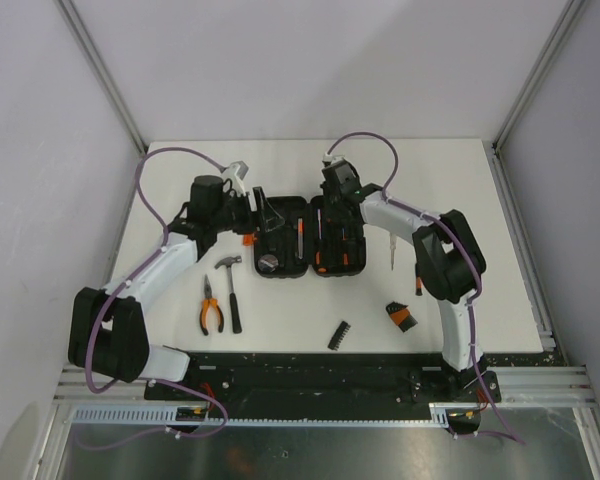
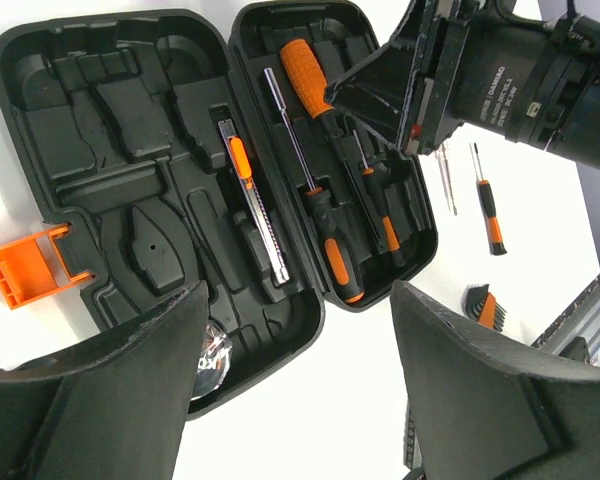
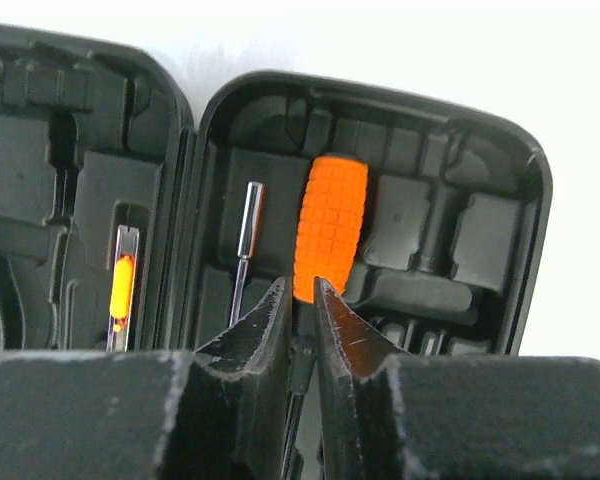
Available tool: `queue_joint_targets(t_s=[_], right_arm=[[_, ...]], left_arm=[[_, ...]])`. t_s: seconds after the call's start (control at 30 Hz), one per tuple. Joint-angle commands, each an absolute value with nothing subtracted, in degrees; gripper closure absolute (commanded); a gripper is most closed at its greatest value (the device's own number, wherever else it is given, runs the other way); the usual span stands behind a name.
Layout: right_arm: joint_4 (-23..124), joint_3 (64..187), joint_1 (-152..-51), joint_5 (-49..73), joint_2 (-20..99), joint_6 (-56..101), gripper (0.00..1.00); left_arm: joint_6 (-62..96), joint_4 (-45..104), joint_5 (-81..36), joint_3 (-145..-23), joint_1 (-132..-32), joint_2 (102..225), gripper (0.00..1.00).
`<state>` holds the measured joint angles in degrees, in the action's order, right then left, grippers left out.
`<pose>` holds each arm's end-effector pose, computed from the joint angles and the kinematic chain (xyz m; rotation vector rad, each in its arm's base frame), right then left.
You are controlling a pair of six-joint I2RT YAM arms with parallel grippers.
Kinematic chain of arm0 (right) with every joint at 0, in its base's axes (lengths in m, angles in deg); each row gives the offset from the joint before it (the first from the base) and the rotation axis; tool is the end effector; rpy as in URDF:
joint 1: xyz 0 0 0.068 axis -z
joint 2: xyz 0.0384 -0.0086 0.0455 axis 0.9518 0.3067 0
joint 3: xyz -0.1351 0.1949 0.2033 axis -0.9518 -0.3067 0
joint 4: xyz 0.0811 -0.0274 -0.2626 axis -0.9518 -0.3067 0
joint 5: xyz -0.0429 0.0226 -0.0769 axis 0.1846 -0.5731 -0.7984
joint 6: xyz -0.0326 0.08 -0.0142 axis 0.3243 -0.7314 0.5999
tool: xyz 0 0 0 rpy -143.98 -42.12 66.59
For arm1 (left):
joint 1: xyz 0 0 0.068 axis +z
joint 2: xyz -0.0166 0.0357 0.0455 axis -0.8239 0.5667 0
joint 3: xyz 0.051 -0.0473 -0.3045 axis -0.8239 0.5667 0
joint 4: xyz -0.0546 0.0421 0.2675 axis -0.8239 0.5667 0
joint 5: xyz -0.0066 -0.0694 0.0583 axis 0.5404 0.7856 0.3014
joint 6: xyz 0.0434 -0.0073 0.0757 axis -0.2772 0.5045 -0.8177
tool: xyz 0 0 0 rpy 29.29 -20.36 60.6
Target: Pack the tool kit
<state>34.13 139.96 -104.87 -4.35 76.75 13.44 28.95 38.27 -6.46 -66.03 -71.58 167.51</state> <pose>0.4513 0.2754 0.2005 -0.2681 2.3505 0.2245 0.3252 -0.1273 0.2790 0.1230 2.1949 -0.8527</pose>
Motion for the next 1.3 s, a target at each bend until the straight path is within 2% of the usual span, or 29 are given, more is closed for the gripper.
queue_joint_targets(t_s=[0.0, 0.1, 0.23, 0.37, 0.53, 0.93, 1.03, 1.27], right_arm=[[30.3, 142.2, -105.6, -5.9, 75.3, 14.4, 0.82], [28.3, 141.9, -105.8, -5.6, 74.9, 13.9, 0.84], [26.4, 141.7, -106.0, -5.5, 75.3, 13.6, 0.93], [25.3, 141.9, -106.1, -5.3, 76.1, 13.4, 0.98], [24.6, 142.7, -106.2, -4.5, 77.3, 13.6, 0.98], [23.5, 143.1, -106.0, -1.0, 80.2, 13.4, 0.87], [23.1, 143.0, -105.9, -0.6, 81.2, 12.9, 0.89], [21.8, 142.4, -105.5, -0.3, 83.8, 12.0, 0.99]], left_arm=[[26.9, 36.8, -5.1, -65.7, -72.3, 165.3, 0.21], [26.9, 36.8, -5.2, -65.5, -72.3, 165.3, 0.21], [26.9, 36.8, -5.3, -65.4, -72.3, 165.7, 0.22], [26.8, 36.8, -5.6, -65.5, -72.3, 166.1, 0.22], [26.8, 36.8, -5.8, -65.6, -72.3, 166.4, 0.22], [26.8, 36.8, -6.2, -65.3, -72.3, 166.5, 0.22], [26.8, 36.8, -6.3, -65.3, -72.3, 166.6, 0.22], [26.8, 36.8, -6.2, -65.4, -72.3, 167.0, 0.22]])
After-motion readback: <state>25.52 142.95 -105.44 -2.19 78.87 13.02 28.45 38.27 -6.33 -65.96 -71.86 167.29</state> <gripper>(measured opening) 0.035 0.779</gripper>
